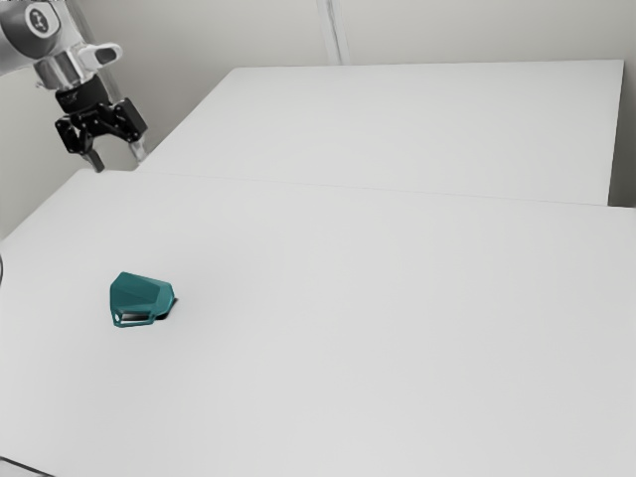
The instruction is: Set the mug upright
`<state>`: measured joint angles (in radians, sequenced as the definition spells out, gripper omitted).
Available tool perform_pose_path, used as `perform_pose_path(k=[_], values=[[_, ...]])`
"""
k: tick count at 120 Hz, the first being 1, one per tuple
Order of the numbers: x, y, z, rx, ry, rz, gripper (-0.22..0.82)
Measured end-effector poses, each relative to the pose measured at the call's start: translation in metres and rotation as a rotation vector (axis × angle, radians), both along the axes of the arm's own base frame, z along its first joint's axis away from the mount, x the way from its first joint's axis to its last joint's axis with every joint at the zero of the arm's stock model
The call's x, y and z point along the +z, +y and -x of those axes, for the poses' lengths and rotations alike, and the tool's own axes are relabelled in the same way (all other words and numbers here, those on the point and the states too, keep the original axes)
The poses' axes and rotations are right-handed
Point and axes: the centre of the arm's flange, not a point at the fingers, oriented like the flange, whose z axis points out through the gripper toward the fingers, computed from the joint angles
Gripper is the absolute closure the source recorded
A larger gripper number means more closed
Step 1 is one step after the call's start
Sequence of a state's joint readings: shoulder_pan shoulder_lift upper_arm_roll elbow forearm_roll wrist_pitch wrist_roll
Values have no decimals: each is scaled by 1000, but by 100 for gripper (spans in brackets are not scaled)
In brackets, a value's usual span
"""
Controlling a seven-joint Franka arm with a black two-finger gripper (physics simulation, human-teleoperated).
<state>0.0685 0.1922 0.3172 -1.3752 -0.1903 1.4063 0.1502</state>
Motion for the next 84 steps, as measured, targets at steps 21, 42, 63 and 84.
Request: perform_pose_path(k=[21, 42, 63, 84], values=[[-14, 33, 7, 49, 10, 59, 0], [-56, 81, 10, 119, 35, 153, 0], [-94, 117, 13, 165, 35, 259, 0], [-128, 147, 23, 190, 50, 337, 0]])
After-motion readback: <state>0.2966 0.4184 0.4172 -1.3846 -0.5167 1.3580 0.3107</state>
